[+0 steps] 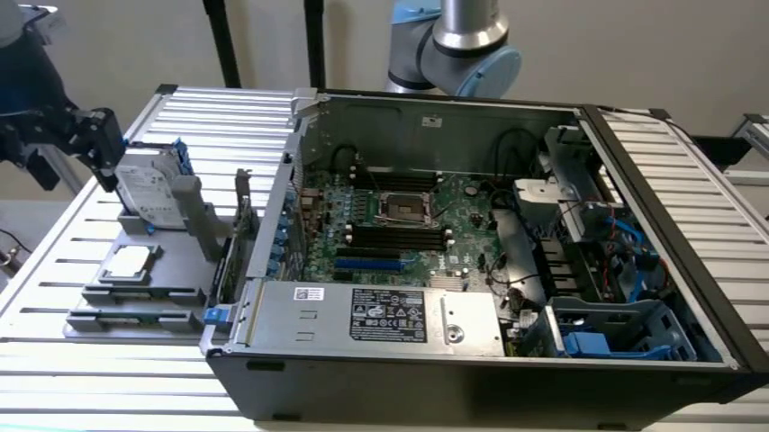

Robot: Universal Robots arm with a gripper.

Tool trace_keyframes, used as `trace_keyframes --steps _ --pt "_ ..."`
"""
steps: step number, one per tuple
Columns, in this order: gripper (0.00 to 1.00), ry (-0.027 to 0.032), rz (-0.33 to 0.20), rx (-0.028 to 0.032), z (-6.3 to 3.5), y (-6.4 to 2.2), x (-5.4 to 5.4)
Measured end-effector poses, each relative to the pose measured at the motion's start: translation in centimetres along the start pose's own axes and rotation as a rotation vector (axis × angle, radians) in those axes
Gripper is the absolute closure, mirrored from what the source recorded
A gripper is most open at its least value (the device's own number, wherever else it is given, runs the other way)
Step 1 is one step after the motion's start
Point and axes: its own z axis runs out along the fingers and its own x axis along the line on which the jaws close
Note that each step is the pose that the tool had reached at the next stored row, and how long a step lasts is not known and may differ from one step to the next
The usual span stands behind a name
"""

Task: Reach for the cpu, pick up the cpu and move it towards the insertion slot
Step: 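Pick up the cpu and move it towards the insertion slot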

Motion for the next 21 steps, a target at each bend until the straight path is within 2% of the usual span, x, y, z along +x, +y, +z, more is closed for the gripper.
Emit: trace_keyframes --steps 21 --pt "0.29 -0.0016 0.001 0.0001 3.81 -0.18 -0.1"
